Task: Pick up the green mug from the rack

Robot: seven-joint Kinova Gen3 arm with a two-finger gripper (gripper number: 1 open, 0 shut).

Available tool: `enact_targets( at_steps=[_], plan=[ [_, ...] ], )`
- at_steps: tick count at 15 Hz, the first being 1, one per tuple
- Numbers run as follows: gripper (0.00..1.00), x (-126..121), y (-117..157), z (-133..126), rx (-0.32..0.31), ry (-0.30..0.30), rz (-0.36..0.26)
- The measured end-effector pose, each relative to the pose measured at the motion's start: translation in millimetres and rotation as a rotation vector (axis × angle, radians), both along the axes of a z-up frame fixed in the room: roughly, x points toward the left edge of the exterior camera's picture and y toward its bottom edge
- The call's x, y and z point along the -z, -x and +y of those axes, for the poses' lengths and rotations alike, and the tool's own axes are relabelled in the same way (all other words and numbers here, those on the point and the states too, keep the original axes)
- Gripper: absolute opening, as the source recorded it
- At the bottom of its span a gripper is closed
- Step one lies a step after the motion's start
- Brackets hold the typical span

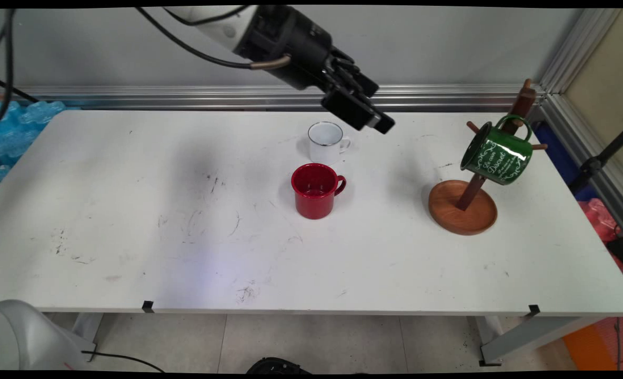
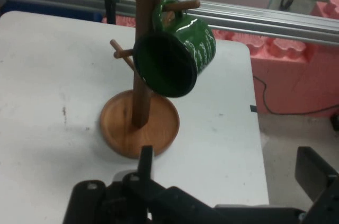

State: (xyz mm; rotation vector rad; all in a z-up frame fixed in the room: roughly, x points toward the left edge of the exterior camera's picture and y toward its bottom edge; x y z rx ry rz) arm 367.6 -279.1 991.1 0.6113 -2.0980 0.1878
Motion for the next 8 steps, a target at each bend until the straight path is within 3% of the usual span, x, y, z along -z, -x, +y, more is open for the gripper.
enact_targets(
  at_steps=[8],
  plan=[
    [1.00,28.3,30.6,-33.3,0.033,-0.005,0.042]
  ],
)
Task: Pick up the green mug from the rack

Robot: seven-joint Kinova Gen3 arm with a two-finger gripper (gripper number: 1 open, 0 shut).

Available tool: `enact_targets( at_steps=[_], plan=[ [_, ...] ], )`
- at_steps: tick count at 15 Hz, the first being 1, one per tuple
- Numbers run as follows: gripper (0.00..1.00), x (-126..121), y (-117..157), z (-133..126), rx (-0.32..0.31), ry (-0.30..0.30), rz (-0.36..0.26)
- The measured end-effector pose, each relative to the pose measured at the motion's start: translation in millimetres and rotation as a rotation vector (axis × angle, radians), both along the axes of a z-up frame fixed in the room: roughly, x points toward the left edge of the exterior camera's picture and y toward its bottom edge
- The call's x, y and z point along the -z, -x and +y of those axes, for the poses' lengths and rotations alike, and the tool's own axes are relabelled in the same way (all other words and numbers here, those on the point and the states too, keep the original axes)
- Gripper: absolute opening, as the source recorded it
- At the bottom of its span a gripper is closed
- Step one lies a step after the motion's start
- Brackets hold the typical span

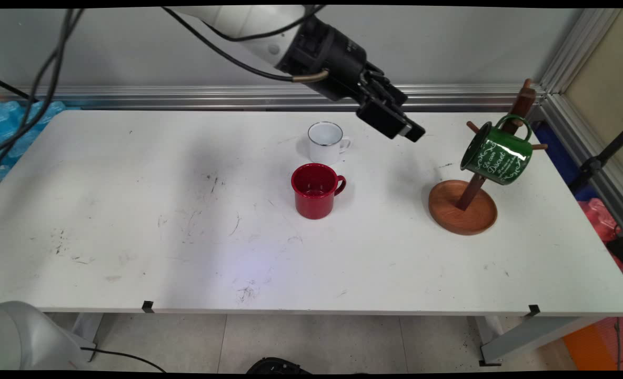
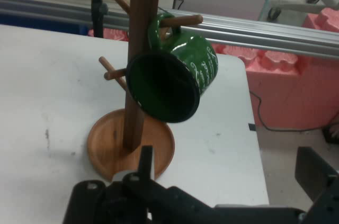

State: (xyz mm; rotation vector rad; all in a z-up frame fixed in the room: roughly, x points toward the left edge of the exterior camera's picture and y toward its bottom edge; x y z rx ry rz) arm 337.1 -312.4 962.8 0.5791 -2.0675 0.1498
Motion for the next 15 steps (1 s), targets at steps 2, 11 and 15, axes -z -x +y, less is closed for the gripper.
enact_targets(
  at_steps=[2,11,15],
  plan=[
    [1.00,6.0,5.2,-6.7,0.006,-0.002,0.009],
    [1.00,38.3,34.2,-39.1,0.059,-0.019,0.054],
    [1.00,51.7,46.3,-52.1,0.075,-0.021,0.064]
  ],
)
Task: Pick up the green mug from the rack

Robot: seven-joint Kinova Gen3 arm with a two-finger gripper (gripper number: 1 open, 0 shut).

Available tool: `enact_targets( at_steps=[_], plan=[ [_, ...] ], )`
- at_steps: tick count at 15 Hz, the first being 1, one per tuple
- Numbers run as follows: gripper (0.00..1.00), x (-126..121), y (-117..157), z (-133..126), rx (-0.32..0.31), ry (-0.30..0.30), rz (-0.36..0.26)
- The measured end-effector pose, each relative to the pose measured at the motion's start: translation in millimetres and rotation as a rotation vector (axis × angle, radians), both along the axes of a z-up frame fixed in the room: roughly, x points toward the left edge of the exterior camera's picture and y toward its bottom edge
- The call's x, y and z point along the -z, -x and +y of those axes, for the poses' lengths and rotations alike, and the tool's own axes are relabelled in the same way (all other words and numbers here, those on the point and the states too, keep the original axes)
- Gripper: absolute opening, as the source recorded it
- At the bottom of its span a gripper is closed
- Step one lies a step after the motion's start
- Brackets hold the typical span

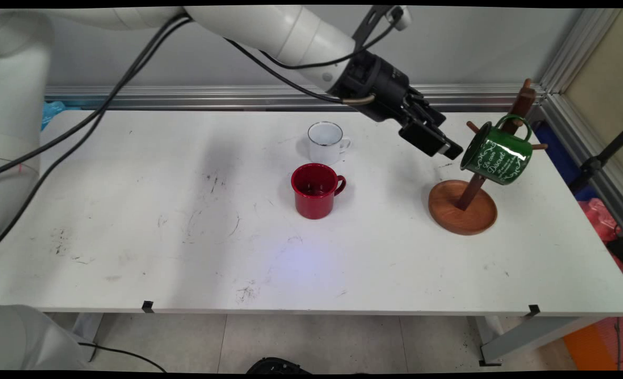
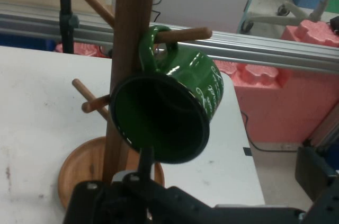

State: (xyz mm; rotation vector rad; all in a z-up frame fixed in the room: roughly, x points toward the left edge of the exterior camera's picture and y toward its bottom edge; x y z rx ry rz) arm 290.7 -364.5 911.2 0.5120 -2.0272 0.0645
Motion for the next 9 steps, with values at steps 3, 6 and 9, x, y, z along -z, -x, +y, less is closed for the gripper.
enact_targets(
  at_steps=[3,6,9],
  plan=[
    [1.00,7.3,8.2,-7.4,0.008,-0.001,0.010],
    [1.00,15.2,17.9,-14.9,0.016,-0.004,0.023],
    [1.00,20.0,23.6,-19.1,0.019,-0.008,0.032]
  ],
)
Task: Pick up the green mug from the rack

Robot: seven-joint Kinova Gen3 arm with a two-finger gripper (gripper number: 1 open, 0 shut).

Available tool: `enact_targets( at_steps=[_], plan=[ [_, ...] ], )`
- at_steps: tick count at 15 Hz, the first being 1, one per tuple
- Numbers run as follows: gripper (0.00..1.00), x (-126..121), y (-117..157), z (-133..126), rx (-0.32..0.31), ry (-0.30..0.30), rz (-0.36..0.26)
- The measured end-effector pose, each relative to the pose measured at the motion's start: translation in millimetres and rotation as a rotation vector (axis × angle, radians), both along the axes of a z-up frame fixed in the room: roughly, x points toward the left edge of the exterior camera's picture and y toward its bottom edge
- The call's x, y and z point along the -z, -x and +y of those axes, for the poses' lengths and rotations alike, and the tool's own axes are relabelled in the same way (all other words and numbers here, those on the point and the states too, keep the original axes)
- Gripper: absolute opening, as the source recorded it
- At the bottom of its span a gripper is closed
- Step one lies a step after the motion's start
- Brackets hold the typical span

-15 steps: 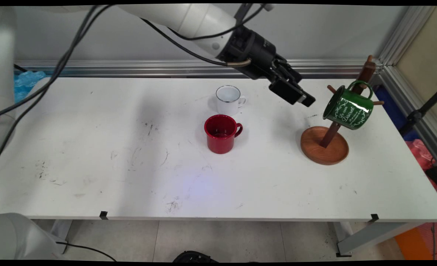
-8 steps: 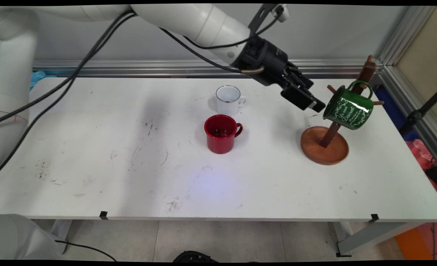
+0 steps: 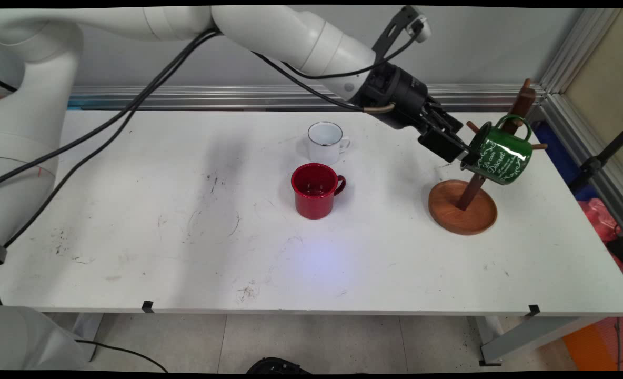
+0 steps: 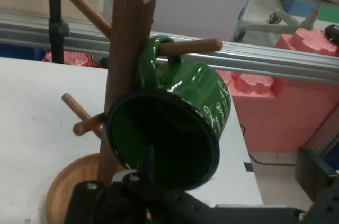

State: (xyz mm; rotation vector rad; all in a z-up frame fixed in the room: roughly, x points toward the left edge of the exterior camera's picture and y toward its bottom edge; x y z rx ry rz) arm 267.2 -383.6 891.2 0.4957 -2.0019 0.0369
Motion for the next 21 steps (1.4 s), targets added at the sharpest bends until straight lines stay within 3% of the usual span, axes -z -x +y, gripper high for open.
enact_targets(
  at_steps=[16,17,21],
  plan=[
    [1.00,26.9,28.8,-18.4,0.011,-0.035,0.049],
    [0.00,27.6,30.0,-18.8,0.013,-0.037,0.053],
    [0.00,30.6,33.9,-19.4,0.022,-0.043,0.062]
  ],
)
